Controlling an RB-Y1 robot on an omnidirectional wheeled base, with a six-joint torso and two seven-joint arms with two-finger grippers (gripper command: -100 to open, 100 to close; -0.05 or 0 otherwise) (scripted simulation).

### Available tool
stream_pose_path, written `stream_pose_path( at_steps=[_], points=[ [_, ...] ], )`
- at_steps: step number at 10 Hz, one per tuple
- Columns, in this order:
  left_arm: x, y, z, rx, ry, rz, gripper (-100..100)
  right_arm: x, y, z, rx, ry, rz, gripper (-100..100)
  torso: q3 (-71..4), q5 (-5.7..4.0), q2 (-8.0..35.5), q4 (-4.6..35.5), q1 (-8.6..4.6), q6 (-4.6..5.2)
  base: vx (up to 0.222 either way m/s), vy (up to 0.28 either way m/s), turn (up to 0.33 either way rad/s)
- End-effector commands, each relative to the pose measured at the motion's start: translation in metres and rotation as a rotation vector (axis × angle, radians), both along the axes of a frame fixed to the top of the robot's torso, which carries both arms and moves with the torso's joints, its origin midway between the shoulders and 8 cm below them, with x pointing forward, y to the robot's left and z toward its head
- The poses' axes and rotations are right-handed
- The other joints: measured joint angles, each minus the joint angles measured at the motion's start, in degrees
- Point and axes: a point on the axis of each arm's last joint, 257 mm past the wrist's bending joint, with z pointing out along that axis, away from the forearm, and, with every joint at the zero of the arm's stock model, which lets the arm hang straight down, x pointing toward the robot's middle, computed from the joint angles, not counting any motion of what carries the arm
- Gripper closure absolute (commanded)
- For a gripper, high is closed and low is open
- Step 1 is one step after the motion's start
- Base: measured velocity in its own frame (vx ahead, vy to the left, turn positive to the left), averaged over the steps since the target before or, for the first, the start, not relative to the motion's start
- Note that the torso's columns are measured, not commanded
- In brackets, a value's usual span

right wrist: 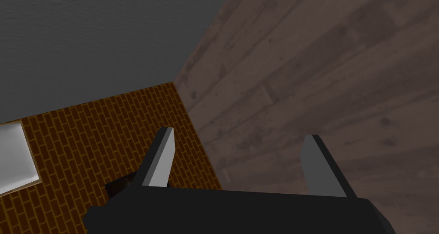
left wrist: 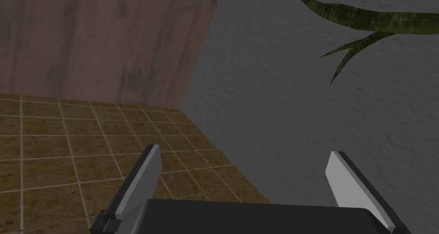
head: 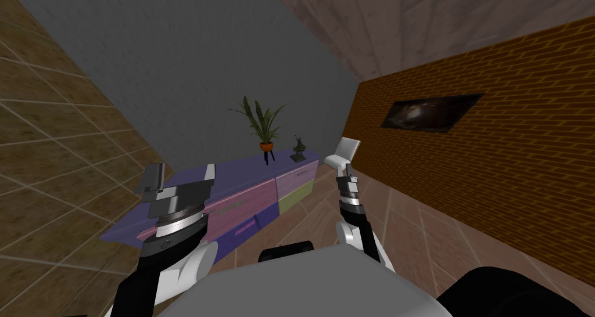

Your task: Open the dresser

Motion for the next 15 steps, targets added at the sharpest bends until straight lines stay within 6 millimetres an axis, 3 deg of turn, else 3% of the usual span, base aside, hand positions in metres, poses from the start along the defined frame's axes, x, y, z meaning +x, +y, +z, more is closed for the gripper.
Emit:
stream_pose_path(
  at_steps=[1,9,10,12,15],
  points=[
    [0.0,0.0,0.0,0.0,0.0,0.0,0,0.0,0.0,0.0,0.0,0.0,0.0,0,-4.7,0.0,2.3,2.3,0.0,0.0,0.0,0.0,0.0],
    [0.0,0.0,0.0,0.0,0.0,0.0,0,0.0,0.0,0.0,0.0,0.0,0.0,0,-70.7,0.0,35.4,35.4,0.0,0.0,0.0,0.0,0.0],
    [0.006,-0.001,-0.005,0.032,0.019,-0.01,-100,0.0,0.0,0.0,0.0,0.0,0.0,0,-79.2,0.0,39.6,39.6,0.0,0.0,0.019,-0.041,-0.013],
    [0.017,0.004,-0.018,0.059,0.056,-0.007,-100,0.0,0.0,0.0,0.0,0.0,0.0,0,-84.3,-0.06,42.0,42.0,-0.2,0.0,0.063,-0.109,-0.018],
    [0.031,0.016,-0.037,0.073,0.102,0.011,-100,0.0,0.0,0.0,0.0,0.0,0.0,0,-84.6,0.0,42.3,42.3,0.0,0.0,0.069,-0.145,-0.02]
  ],
)
